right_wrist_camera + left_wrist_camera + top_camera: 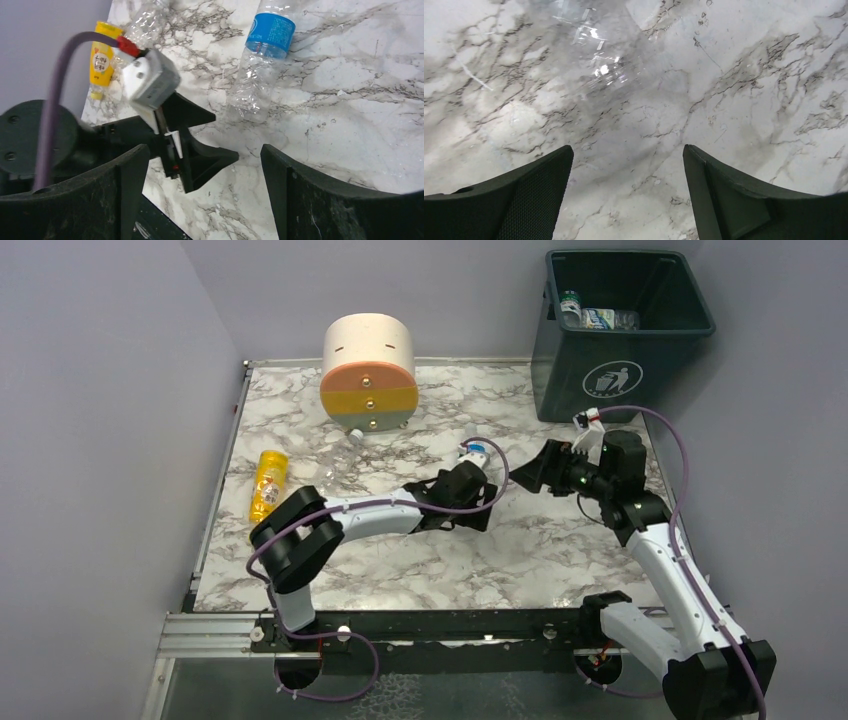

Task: Put the plastic bottles in the bin
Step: Adjust the plastic bottle at the center of the board.

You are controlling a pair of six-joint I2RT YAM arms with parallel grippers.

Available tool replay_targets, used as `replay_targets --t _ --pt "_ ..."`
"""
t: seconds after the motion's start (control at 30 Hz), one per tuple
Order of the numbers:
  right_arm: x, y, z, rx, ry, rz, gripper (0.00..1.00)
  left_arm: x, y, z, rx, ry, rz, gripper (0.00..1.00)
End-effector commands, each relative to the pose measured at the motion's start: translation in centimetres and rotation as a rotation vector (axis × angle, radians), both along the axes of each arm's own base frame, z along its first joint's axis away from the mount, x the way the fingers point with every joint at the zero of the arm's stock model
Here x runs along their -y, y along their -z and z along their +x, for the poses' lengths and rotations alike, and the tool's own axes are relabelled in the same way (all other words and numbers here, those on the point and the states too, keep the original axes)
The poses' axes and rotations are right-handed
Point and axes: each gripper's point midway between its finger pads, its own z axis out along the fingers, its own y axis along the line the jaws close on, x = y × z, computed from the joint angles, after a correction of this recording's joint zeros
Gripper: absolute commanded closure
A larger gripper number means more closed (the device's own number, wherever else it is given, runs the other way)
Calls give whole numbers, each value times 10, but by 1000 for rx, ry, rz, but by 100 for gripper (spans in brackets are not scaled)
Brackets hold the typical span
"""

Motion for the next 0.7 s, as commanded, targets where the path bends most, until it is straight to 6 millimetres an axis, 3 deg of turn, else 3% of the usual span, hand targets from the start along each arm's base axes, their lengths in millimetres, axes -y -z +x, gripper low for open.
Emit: replay_targets --t 0.0,0.2,0.4,0.67 --pt "7 5 13 -5 40 -53 15 -17 -38 3 64 -38 -21 13" --pt "4 25 39 -74 25 -91 15 -47 -73 -5 127 -79 -54 7" --pt "-13 47 62 -129 1 -72 15 -98 -61 5 120 -175 -7 5" --pt "-32 88 76 -219 20 -190 15 -121 -67 9 130 -222 -14 1"
